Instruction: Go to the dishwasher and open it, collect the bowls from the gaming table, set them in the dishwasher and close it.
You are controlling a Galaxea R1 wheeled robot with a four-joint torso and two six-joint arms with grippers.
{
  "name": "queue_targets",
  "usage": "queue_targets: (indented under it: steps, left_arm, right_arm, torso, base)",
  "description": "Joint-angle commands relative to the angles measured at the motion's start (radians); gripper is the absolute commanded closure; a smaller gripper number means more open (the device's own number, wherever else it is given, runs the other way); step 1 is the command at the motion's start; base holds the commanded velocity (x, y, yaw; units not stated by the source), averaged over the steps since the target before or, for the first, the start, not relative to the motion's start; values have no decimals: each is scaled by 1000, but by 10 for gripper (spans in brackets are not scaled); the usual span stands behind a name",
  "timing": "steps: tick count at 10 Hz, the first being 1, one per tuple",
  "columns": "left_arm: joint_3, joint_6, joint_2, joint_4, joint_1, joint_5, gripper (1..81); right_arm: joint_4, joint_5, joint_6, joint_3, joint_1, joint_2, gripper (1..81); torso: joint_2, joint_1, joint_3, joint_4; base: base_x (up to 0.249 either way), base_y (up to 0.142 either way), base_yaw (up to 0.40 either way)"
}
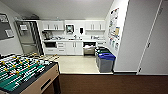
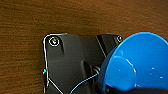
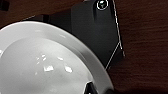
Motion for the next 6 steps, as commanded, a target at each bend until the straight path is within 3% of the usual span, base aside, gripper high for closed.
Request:
queue_targets:
  steps: [1,6]
  left_arm:
    - [9,4,-33,16,-43,21,811]
    - [9,3,-33,16,-43,22,811]
  right_arm:
    - [-8,-30,-1,2,47,-17,811]
    - [-8,-30,-1,2,45,-17,811]
  torso:
    - [0,0,0,0]
    - [0,0,0,0]
  base:
    - [177,0,0]
    - [177,0,0]
